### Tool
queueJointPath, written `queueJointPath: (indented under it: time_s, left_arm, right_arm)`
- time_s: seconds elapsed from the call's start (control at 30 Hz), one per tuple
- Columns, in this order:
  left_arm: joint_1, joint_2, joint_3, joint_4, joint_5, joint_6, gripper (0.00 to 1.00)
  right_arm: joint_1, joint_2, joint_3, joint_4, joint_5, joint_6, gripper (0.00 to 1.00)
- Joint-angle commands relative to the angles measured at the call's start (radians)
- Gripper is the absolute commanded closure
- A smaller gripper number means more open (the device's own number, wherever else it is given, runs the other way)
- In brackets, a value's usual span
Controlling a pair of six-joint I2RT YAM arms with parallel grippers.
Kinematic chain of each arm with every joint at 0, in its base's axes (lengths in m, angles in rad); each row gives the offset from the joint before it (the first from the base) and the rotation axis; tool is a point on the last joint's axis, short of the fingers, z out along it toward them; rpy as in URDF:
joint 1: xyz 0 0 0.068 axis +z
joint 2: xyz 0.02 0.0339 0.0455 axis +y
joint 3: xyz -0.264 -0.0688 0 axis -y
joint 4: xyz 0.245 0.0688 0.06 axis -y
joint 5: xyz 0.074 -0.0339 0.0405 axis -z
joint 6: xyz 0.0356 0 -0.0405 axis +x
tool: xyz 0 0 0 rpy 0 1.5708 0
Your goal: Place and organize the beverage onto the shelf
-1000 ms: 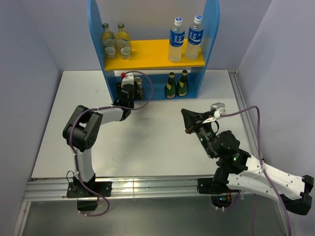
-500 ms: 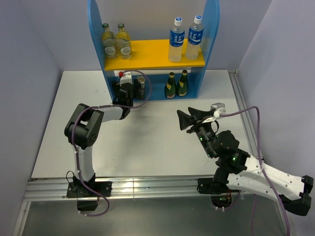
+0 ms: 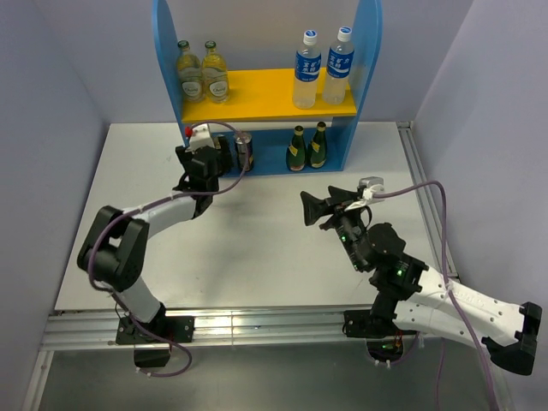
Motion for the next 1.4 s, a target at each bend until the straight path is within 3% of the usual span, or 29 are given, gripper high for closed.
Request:
queueJointPath:
  time_s: [0.0, 0.17, 0.33, 0.37, 0.5, 0.67, 1.37]
  left_arm:
    - [-0.026, -0.143, -0.059, -0.132, -0.005, -0.107, 0.02]
    - [-0.127, -0.318, -0.093, -0.375, -0.112, -0.125, 0.04]
    - [-0.274, -0.562, 0.043, -0.655, -0.246, -0.159, 0.04]
    - [-0.289, -0.602, 0.055, -0.745, -0.211, -0.176, 0.05]
    - [-0.351, -0.849, 0.04, -0.826, -0.16, -0.2, 0.07]
    - [-0.447, -0.999, 0.023, -0.837, -0.176, -0.177, 0.05]
    - [-0.492, -0.987, 0.037, -0.884, -0.281, -0.18, 0.05]
  right_arm:
    - [-0.025, 0.061, 0.032, -0.034, -0.042, 0.076, 0.17]
    - [-0.11, 0.231, 0.193, -0.265, -0.212, 0.154, 0.14]
    - [-0.12, 0.288, 0.469, -0.526, -0.217, 0.15, 0.15]
    - [-0.118, 0.251, 0.486, -0.538, -0.221, 0.138, 0.15]
    - [-0.118, 0.115, 0.552, -0.601, -0.168, 0.066, 0.11]
    - [-0.118, -0.066, 0.593, -0.684, -0.224, 0.01, 0.08]
    - [-0.118, -0.159, 0.589, -0.715, -0.22, 0.035, 0.08]
